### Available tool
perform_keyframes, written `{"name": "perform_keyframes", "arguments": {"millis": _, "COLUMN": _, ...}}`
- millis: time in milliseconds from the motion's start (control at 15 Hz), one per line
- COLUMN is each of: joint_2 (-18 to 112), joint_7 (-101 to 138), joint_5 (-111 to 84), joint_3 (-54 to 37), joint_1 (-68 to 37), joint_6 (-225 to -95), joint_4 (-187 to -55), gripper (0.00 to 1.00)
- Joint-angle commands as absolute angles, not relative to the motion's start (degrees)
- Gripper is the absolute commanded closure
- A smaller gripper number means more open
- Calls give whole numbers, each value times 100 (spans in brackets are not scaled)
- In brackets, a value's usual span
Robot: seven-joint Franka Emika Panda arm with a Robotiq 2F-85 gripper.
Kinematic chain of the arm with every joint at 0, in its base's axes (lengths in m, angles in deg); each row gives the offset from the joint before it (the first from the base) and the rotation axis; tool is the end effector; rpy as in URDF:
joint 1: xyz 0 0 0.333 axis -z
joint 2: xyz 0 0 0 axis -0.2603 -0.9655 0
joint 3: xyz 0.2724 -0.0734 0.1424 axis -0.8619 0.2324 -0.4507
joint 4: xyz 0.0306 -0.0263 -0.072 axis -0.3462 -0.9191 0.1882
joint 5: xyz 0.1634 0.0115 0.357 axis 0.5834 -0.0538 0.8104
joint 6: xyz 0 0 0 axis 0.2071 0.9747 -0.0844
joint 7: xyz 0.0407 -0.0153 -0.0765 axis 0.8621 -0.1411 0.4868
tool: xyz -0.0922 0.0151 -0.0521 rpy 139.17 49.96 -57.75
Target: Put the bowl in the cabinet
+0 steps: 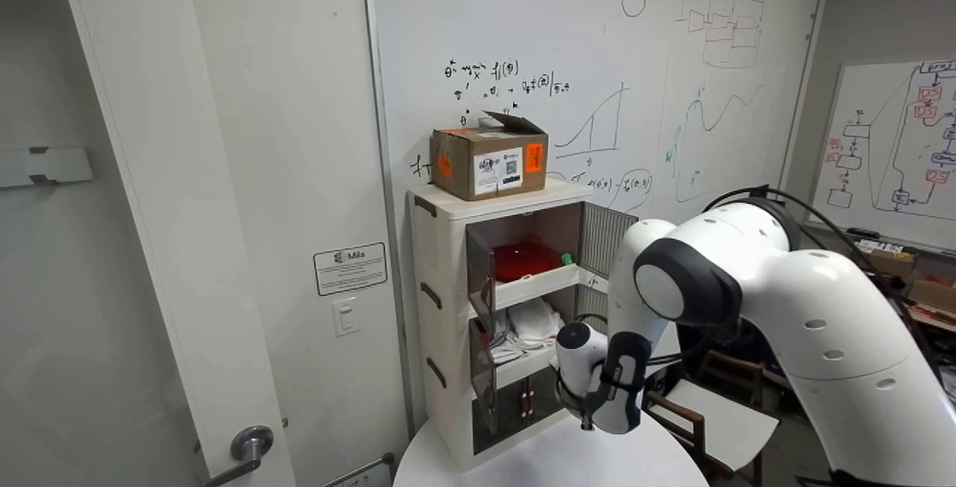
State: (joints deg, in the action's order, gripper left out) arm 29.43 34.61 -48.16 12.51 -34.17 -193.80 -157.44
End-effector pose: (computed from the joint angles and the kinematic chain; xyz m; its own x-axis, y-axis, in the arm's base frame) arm 0.5299 -0.0257 0.1244 0.6906 0.7093 -0.1416 0.7030 -0.6122 0.3619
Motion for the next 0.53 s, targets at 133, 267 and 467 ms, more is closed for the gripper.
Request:
{"name": "perform_keyframes", "arguments": {"millis": 133, "joint_2": 4813, "joint_7": 3488, "joint_5": -5496, "joint_3": 2042, "joint_1": -4078, "joint_6": -19166, "joint_4": -16458, "gripper": 98}}
{"name": "perform_keyframes", "arguments": {"millis": 267, "joint_2": 5389, "joint_7": 3777, "joint_5": -5431, "joint_3": 1962, "joint_1": -4032, "joint_6": -18977, "joint_4": -16584, "gripper": 98}}
{"name": "perform_keyframes", "arguments": {"millis": 467, "joint_2": 6228, "joint_7": 4247, "joint_5": -5314, "joint_3": 854, "joint_1": -3071, "joint_6": -18327, "joint_4": -16634, "gripper": 98}}
